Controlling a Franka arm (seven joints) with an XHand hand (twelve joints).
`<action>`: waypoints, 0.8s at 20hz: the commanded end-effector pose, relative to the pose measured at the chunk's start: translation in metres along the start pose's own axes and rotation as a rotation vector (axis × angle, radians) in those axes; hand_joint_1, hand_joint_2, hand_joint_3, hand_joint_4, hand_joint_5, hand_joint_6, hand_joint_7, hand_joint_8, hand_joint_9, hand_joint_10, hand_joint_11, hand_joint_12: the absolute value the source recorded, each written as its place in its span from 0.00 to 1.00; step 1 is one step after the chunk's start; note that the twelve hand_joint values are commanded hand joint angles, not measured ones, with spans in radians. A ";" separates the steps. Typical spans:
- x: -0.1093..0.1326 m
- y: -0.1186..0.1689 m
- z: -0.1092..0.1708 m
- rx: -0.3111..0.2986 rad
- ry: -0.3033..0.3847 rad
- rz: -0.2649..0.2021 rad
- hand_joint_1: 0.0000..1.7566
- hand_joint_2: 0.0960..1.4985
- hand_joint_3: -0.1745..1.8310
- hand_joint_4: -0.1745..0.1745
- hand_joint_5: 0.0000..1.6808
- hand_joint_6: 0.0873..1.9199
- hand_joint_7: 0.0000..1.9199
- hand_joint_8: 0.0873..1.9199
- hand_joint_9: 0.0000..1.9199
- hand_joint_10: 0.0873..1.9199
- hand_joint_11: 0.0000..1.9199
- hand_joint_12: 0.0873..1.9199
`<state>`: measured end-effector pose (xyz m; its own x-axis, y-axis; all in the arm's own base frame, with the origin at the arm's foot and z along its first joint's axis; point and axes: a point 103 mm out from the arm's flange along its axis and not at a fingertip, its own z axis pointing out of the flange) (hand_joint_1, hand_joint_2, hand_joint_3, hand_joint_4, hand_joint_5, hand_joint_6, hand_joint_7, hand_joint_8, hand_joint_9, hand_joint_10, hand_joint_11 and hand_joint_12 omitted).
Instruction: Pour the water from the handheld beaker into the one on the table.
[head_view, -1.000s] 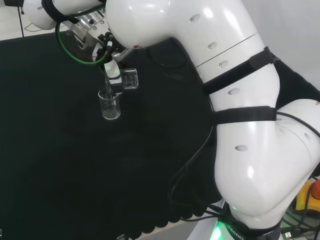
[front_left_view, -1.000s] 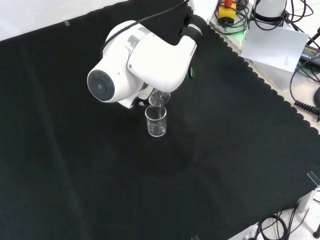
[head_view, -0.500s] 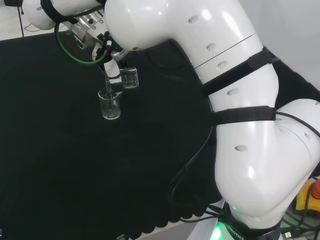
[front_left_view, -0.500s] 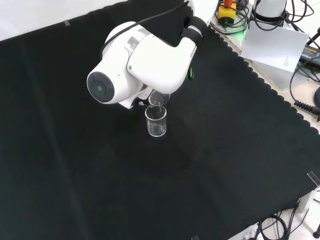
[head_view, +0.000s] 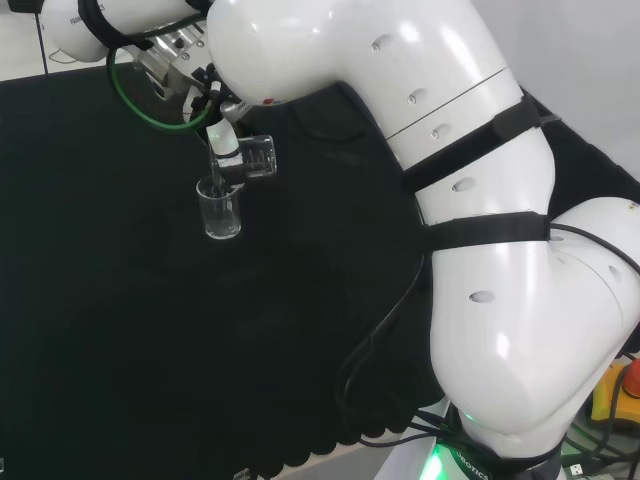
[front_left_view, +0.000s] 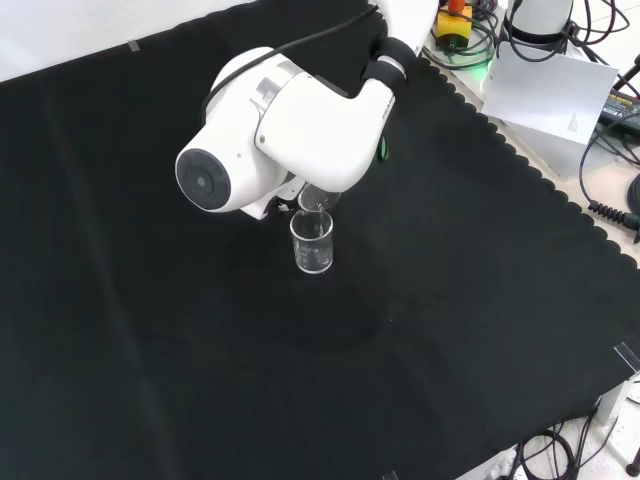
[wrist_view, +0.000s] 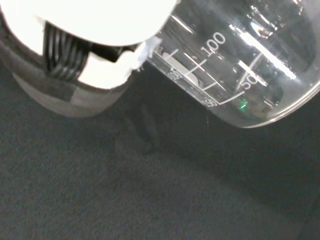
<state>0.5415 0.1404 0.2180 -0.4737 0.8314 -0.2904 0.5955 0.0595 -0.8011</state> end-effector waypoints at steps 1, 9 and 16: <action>0.002 -0.004 -0.005 0.012 -0.012 0.005 0.75 0.40 0.38 0.00 0.78 0.25 0.71 0.23 0.83 0.18 0.68 0.33; -0.001 -0.003 -0.004 0.027 -0.022 0.014 0.75 0.40 0.39 0.00 0.78 0.25 0.71 0.23 0.83 0.18 0.68 0.33; 0.001 -0.003 -0.005 0.027 -0.024 0.023 0.75 0.40 0.39 0.00 0.78 0.25 0.71 0.23 0.83 0.18 0.68 0.33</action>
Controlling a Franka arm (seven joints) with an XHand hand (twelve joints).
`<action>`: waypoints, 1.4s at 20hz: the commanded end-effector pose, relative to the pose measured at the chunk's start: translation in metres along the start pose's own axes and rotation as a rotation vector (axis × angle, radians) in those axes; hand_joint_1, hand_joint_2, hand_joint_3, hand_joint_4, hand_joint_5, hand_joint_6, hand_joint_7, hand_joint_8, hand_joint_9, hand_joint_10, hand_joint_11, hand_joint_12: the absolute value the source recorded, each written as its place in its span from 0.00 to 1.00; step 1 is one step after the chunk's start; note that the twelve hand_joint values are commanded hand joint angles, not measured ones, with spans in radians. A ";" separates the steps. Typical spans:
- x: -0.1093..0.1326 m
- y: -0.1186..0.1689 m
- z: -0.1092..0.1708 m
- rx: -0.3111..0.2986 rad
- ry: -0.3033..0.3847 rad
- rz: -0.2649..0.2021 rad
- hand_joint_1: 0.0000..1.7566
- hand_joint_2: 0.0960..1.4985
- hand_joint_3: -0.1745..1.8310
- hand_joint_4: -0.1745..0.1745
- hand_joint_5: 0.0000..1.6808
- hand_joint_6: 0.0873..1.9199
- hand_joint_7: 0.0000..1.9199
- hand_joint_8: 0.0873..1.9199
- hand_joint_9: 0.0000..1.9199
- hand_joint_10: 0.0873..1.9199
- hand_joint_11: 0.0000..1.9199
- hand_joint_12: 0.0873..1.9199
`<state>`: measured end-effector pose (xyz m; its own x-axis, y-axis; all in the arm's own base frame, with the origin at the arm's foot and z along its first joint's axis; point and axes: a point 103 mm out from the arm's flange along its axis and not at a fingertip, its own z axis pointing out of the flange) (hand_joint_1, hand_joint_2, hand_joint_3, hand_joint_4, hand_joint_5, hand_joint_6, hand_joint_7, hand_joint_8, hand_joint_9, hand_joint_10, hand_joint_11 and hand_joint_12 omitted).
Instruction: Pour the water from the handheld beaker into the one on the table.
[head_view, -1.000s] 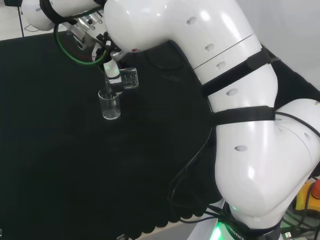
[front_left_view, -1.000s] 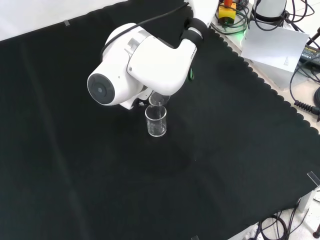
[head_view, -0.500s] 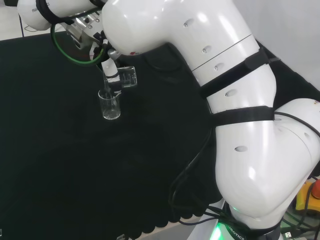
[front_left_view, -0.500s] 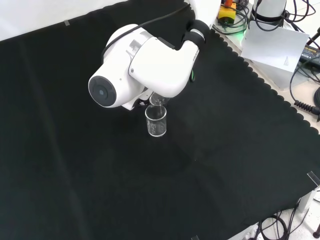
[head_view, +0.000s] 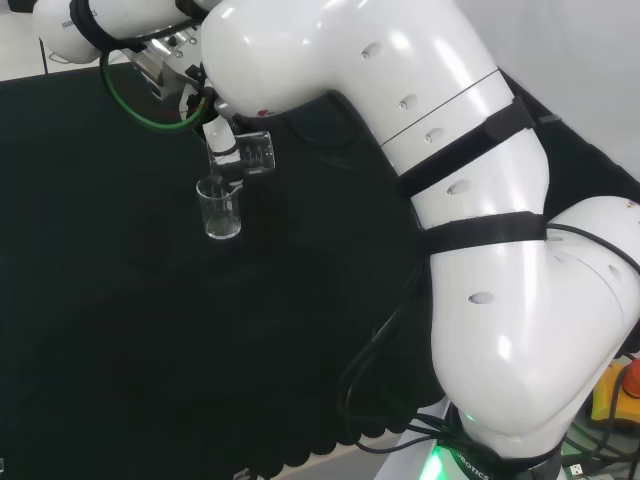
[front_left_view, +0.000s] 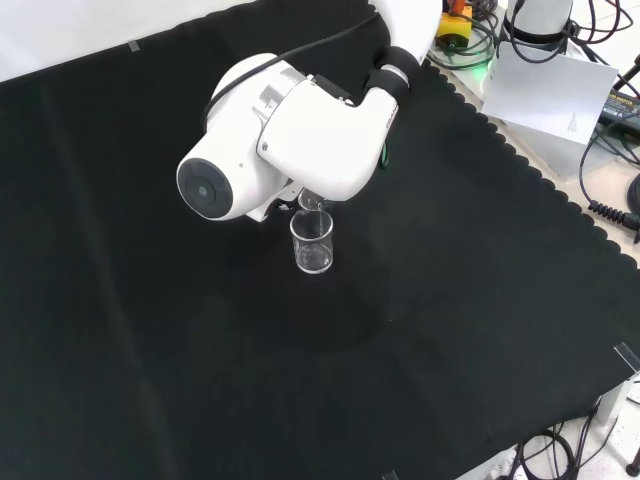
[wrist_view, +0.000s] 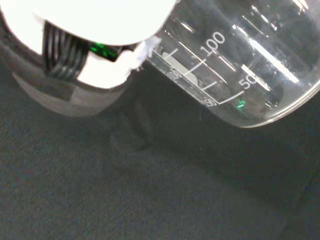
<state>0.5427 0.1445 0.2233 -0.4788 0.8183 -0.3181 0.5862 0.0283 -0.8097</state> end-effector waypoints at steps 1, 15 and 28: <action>0.000 0.001 0.001 -0.001 0.000 0.005 0.75 0.40 0.39 0.00 0.78 0.25 0.71 0.23 0.83 0.18 0.68 0.33; 0.005 0.001 -0.003 0.012 -0.020 0.022 0.75 0.40 0.39 0.00 0.78 0.26 0.71 0.23 0.83 0.18 0.68 0.33; 0.006 0.001 -0.004 0.007 -0.021 0.028 0.75 0.40 0.39 0.00 0.78 0.26 0.71 0.23 0.83 0.18 0.68 0.33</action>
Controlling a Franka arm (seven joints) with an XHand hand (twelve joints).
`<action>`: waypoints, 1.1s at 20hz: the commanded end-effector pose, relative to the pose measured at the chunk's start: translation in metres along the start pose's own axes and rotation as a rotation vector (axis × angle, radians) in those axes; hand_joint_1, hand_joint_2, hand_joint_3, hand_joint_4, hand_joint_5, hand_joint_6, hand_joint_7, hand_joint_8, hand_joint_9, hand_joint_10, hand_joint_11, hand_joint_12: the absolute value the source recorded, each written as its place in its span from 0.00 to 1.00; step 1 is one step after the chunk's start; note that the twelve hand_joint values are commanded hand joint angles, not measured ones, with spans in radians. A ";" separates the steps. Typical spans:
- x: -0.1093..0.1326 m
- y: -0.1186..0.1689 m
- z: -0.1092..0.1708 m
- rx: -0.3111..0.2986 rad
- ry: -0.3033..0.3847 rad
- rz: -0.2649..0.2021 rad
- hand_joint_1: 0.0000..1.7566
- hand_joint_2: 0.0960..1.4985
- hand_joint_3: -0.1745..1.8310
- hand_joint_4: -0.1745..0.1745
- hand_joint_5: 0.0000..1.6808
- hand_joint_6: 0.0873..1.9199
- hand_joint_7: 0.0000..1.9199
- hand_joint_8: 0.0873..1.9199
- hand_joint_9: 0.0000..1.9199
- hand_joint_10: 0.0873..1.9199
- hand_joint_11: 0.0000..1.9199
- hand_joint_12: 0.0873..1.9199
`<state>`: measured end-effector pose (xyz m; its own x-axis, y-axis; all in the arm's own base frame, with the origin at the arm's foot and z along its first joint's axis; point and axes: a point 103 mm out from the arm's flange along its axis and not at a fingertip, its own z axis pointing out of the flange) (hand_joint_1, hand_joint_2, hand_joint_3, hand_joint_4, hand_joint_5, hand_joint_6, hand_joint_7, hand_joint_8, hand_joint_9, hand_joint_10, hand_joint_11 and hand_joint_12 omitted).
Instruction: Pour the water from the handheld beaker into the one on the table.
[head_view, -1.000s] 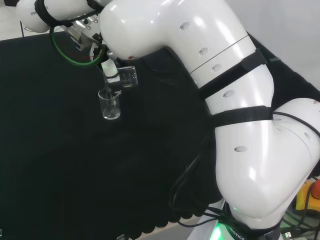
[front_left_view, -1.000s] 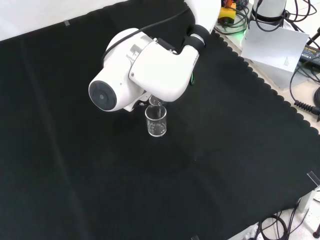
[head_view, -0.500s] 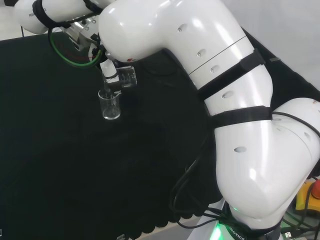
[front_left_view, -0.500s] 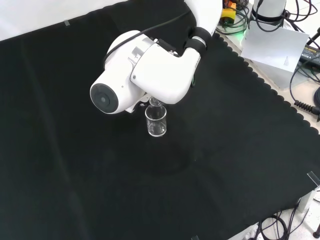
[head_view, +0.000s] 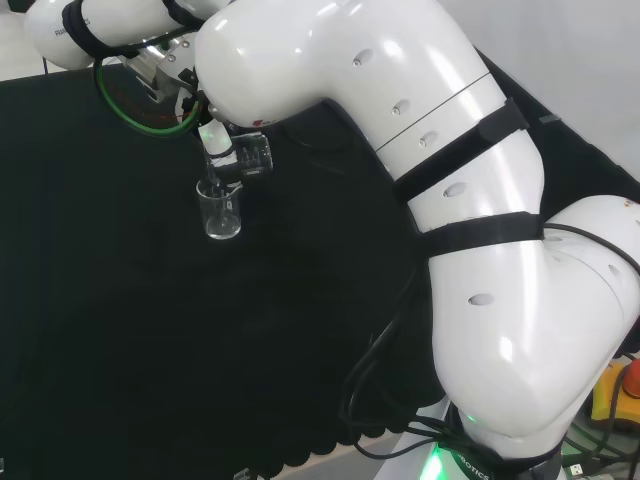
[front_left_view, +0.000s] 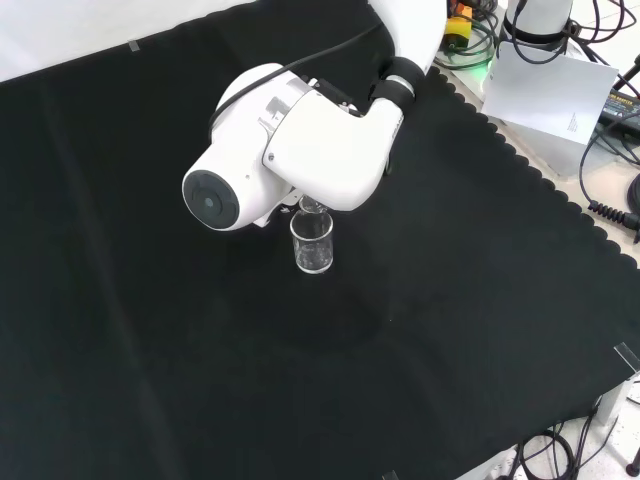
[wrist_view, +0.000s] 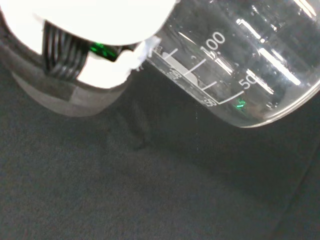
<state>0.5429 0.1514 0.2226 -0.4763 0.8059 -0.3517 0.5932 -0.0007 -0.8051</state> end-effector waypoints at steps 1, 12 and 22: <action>0.000 0.000 0.000 -0.005 0.003 -0.003 0.75 0.40 0.39 0.00 0.78 0.26 0.71 0.23 0.83 0.18 0.68 0.33; 0.003 -0.001 -0.003 -0.010 0.000 -0.005 0.75 0.40 0.39 0.00 0.78 0.26 0.71 0.23 0.83 0.18 0.68 0.33; -0.009 0.001 0.005 -0.053 0.032 -0.024 0.75 0.40 0.39 0.00 0.78 0.26 0.71 0.23 0.83 0.19 0.68 0.33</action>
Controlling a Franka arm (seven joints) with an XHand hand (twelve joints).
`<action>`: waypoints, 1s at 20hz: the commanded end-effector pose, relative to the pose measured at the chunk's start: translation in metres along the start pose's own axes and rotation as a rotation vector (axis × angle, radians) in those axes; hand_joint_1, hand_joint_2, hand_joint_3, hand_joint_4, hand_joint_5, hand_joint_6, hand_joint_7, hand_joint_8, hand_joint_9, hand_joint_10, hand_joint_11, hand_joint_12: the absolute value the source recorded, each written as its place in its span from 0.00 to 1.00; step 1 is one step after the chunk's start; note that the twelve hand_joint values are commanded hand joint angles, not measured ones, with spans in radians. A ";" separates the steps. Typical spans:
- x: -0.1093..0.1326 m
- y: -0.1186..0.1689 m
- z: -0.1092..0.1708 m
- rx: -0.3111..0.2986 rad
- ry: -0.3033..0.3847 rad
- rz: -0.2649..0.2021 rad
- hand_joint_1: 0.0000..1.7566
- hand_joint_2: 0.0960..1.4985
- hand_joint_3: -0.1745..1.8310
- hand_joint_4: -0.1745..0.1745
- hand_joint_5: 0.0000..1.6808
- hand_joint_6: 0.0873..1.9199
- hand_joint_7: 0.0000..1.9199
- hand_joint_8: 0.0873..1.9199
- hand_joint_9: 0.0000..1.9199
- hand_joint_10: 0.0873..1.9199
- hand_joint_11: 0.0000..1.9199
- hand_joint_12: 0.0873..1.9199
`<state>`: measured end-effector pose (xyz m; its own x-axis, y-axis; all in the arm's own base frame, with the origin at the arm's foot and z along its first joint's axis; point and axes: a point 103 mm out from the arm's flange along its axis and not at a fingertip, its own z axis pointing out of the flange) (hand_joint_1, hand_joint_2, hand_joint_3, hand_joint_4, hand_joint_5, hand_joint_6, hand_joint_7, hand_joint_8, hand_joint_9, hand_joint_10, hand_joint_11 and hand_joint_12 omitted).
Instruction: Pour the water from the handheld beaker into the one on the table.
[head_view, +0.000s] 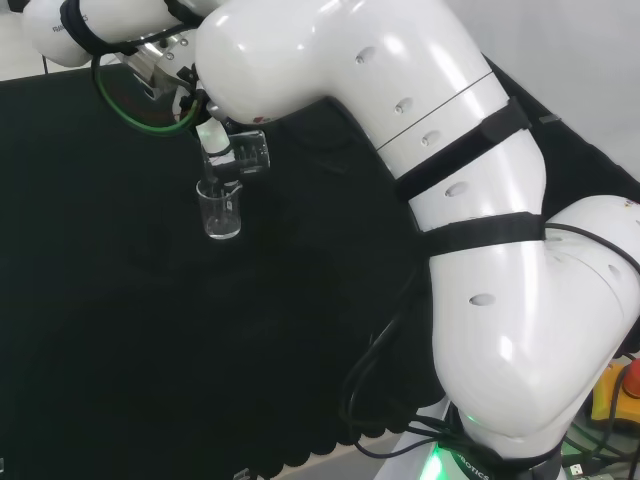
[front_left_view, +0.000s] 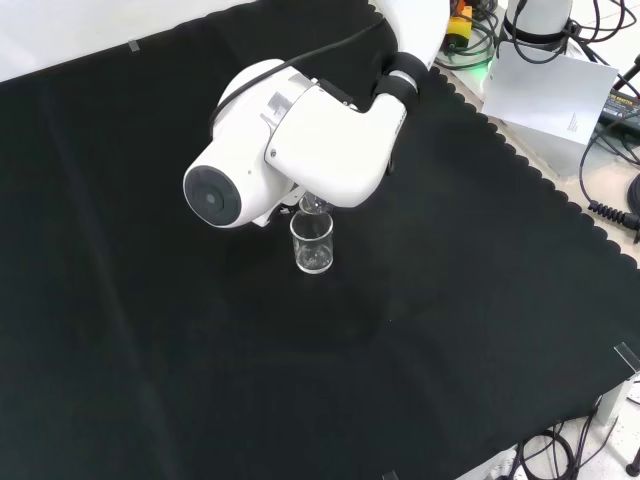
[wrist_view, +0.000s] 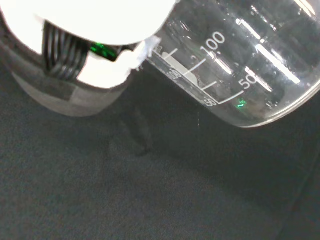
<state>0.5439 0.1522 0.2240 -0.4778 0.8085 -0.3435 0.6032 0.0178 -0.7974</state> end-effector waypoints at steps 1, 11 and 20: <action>-0.010 0.001 0.007 -0.038 0.033 -0.018 0.75 0.40 0.39 0.00 0.78 0.26 0.71 0.23 0.83 0.19 0.68 0.33; -0.017 0.000 0.012 -0.114 0.092 -0.042 0.75 0.40 0.39 0.00 0.78 0.26 0.71 0.23 0.83 0.19 0.68 0.32; -0.028 0.001 0.019 -0.205 0.173 -0.068 0.75 0.40 0.39 0.00 0.78 0.26 0.71 0.23 0.83 0.19 0.68 0.32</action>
<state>0.5440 0.1267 0.2221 -0.4388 0.8651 -0.2432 0.6670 0.1322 -0.7332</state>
